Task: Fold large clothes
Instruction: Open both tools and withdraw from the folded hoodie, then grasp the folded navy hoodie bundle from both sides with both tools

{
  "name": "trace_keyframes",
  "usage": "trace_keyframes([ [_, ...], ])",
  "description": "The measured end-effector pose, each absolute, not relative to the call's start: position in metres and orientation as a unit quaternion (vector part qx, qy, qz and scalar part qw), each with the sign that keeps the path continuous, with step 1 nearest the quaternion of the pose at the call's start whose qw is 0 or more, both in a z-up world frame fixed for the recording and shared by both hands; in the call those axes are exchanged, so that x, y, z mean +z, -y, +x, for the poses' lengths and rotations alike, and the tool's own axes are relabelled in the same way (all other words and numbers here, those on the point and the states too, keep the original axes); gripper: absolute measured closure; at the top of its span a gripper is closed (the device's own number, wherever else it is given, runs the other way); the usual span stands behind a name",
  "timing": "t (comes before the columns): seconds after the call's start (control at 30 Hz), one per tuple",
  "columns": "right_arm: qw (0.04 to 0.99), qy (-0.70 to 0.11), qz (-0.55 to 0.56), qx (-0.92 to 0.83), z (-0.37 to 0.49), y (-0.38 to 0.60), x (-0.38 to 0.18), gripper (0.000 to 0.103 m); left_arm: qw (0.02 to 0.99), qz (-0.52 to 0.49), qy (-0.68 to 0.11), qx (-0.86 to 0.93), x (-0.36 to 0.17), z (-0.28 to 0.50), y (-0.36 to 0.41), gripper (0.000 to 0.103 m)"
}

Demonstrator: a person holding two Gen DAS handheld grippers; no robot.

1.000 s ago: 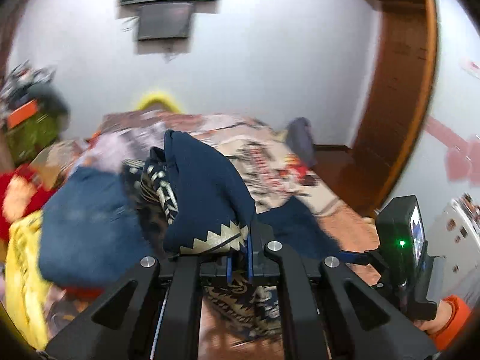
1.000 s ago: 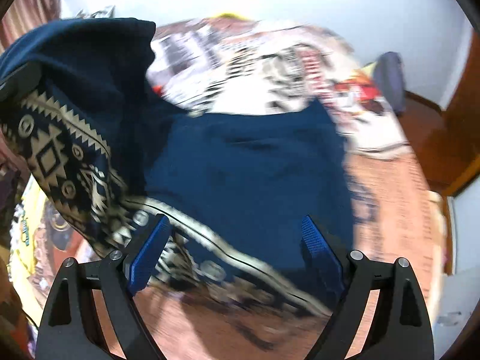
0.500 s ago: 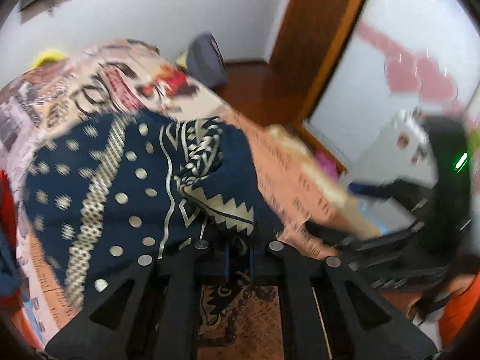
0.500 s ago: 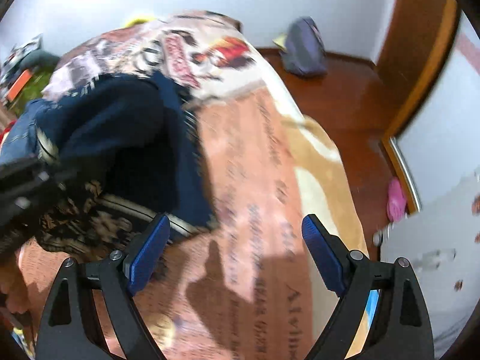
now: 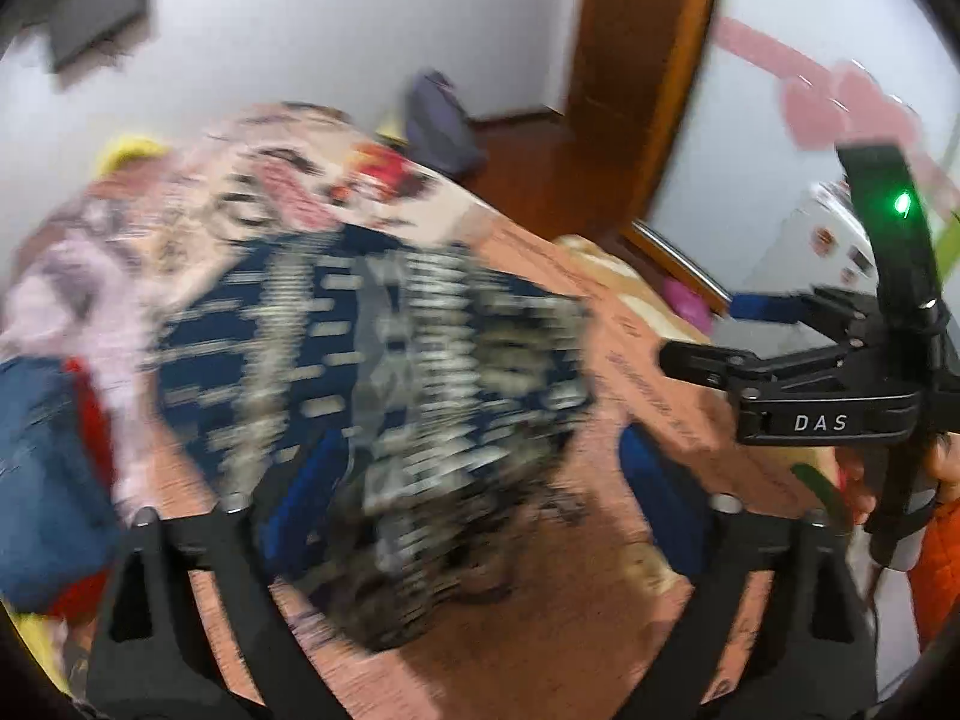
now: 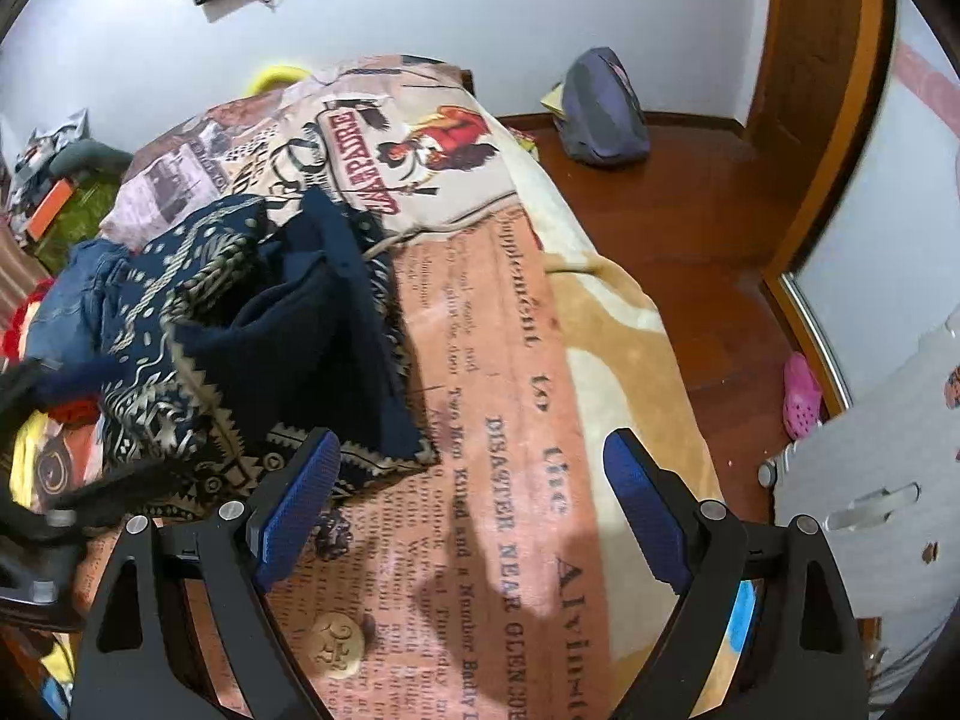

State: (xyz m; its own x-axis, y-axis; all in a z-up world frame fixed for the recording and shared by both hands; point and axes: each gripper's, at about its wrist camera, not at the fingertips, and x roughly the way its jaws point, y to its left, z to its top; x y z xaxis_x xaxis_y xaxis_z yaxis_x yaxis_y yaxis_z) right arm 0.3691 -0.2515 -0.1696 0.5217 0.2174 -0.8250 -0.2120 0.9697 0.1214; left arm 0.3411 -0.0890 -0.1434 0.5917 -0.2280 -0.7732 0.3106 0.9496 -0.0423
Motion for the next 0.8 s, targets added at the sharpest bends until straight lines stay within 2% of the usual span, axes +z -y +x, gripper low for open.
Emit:
trace_keyframes([
  [0.07,0.870,-0.477,-0.003,0.126,0.370,0.247,-0.176,0.015,0.901,0.042,-0.415,-0.121,-0.140,0.328,0.066,0.001],
  [0.23,0.858,-0.497,-0.001,0.126,0.374,0.240,-0.193,0.015,0.886,0.005,-0.458,-0.071,-0.175,0.311,0.016,0.001],
  [0.43,0.848,-0.515,0.012,0.122,0.375,0.237,-0.207,0.015,0.852,-0.080,-0.508,-0.096,-0.218,0.326,0.012,0.001],
  [0.5,0.847,-0.518,0.009,0.122,0.373,0.236,-0.209,0.015,0.850,-0.090,-0.508,-0.106,-0.225,0.336,0.020,0.009],
  [0.53,0.847,-0.518,0.007,0.121,0.372,0.236,-0.209,0.015,0.850,-0.085,-0.509,-0.105,-0.228,0.342,0.024,0.023],
  [0.6,0.845,-0.521,0.006,0.119,0.371,0.237,-0.210,0.015,0.851,-0.077,-0.513,-0.077,-0.233,0.353,0.022,0.037],
  [0.67,0.844,-0.524,0.008,0.116,0.370,0.238,-0.210,0.015,0.846,-0.109,-0.514,-0.088,-0.238,0.357,0.010,0.050],
  [0.8,0.843,-0.525,0.017,0.117,0.368,0.238,-0.206,0.015,0.859,-0.124,-0.492,-0.066,-0.232,0.352,-0.018,0.064],
])
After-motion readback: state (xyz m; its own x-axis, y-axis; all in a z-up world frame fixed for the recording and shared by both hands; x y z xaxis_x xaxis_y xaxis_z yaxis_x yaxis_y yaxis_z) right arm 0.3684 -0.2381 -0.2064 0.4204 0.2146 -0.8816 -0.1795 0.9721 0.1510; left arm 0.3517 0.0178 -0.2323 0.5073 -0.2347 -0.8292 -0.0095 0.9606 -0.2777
